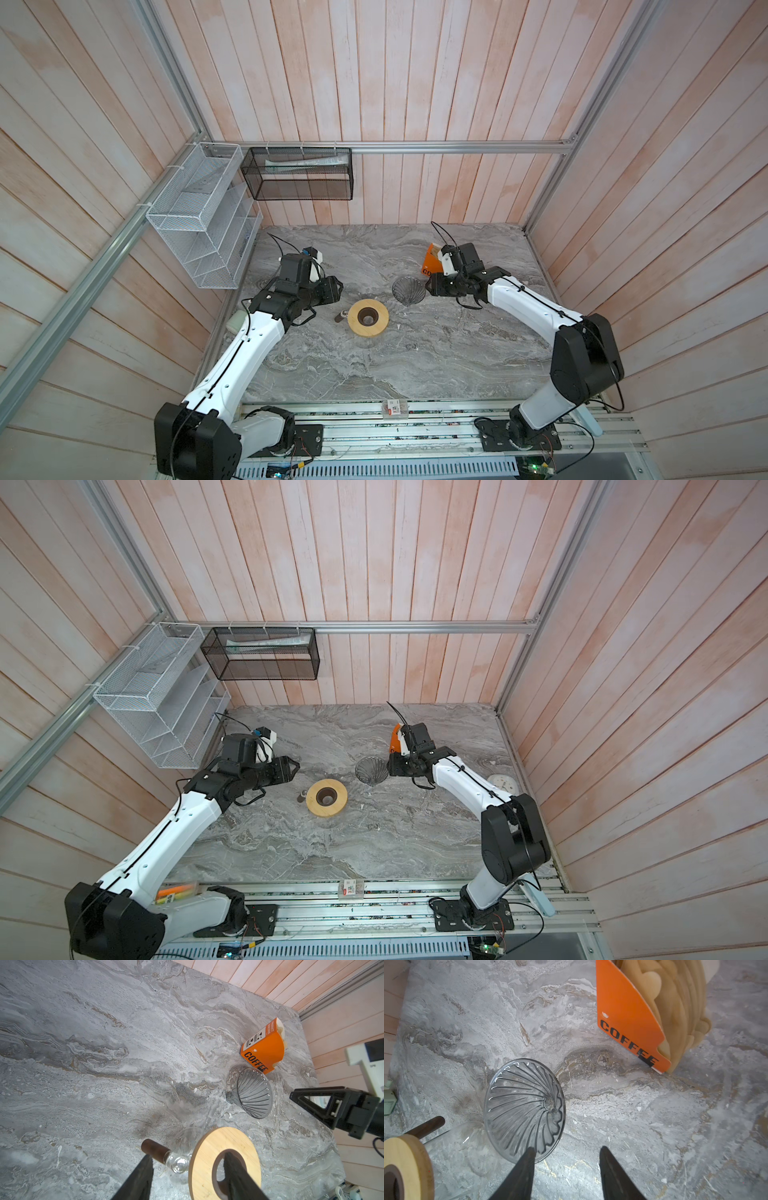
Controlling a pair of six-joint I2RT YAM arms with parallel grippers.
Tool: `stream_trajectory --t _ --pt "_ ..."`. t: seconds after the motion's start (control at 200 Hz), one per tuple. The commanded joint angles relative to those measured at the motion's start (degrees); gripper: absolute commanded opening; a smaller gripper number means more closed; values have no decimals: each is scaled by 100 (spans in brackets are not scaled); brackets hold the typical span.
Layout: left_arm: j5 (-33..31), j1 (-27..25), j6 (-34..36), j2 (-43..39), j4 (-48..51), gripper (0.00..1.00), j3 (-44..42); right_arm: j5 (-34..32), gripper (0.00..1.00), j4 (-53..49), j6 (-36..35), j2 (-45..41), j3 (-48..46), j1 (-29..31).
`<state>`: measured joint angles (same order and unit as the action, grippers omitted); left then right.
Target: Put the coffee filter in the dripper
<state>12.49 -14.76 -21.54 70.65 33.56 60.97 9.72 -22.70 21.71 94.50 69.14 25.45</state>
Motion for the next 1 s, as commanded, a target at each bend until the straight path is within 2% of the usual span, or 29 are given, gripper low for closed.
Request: stream_trajectory --t 0.0,0.205,0.325,0.385,0.735,0.99 --pt "219 18 119 182 -73 57 165 254 51 151 -182 369 227 12" --pt "193 18 109 359 -144 57 154 255 50 169 -263 851 527 4" --pt "152 26 113 362 -173 57 110 294 45 187 -260 1012 622 3" --pt "140 26 123 353 -192 57 82 319 39 187 -249 1068 635 6" --pt "157 26 66 241 -314 56 -140 408 26 240 -196 1132 504 4" --pt "166 27 29 221 -354 55 -221 455 24 231 -197 1234 542 4"
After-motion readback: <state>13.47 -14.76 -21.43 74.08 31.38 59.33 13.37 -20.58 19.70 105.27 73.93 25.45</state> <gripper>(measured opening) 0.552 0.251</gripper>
